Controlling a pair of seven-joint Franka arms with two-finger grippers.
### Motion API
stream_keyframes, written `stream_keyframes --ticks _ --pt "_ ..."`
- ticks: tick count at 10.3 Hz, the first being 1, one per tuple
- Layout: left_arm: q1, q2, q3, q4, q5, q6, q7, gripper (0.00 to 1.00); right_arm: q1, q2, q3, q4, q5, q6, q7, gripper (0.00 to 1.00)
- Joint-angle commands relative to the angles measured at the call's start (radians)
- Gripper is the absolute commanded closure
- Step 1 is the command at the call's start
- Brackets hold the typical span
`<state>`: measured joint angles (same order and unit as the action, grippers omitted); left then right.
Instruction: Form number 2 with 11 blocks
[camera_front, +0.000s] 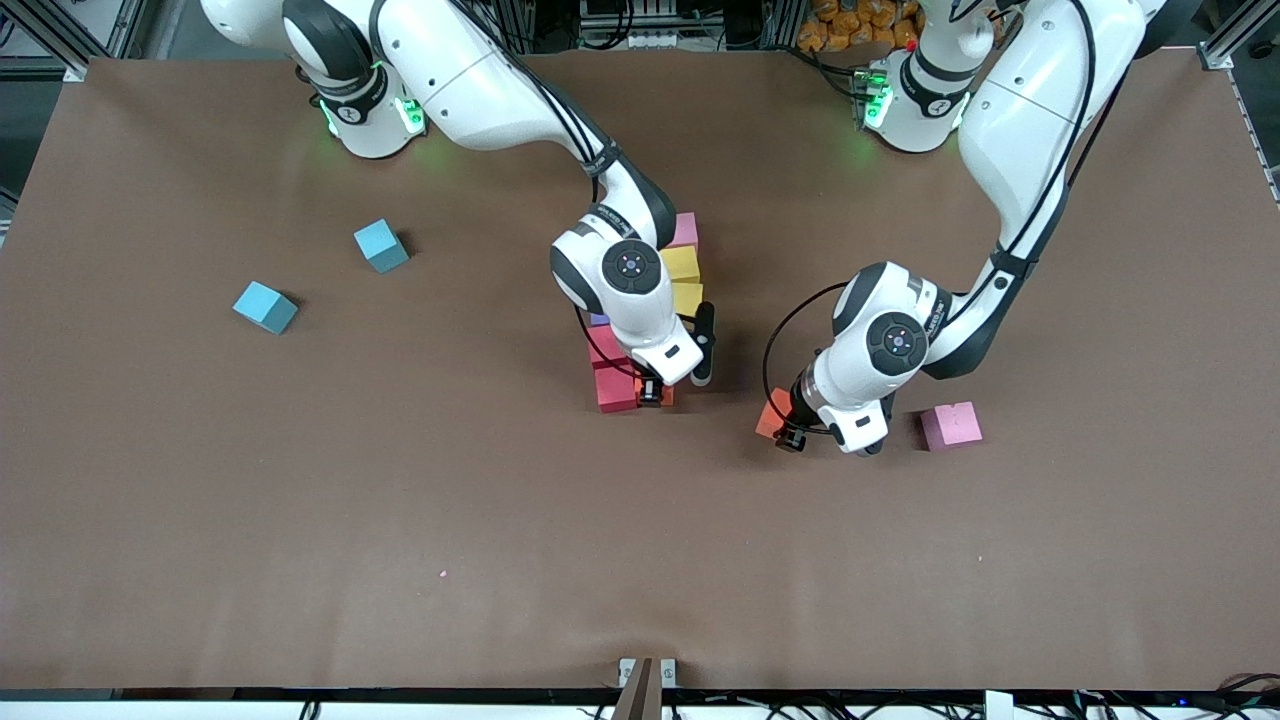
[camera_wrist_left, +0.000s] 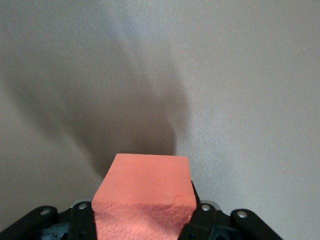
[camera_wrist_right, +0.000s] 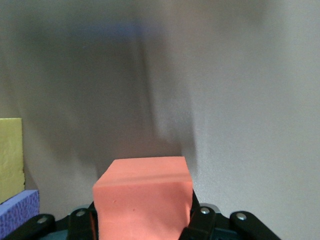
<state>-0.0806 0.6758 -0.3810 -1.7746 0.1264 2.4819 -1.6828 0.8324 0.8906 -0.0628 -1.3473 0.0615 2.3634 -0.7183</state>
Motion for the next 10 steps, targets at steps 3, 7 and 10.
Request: stream_keyframes --ticks 3,7,10 --pt "-0.005 0.008 0.001 0.015 -0.014 0.003 -0.014 0.54 -0.010 -0.029 0.014 -0.044 0.004 0.030 -0.023 0.00" --pt "-0.011 0.010 0.001 0.017 -0.013 0.003 -0.014 0.54 -0.006 -0.108 0.012 -0.056 0.007 -0.025 -0.009 0.00" --pt "-0.027 0.008 0.001 0.017 -0.013 0.003 -0.075 0.54 -0.027 -0.313 0.009 -0.238 0.012 -0.082 -0.018 0.00"
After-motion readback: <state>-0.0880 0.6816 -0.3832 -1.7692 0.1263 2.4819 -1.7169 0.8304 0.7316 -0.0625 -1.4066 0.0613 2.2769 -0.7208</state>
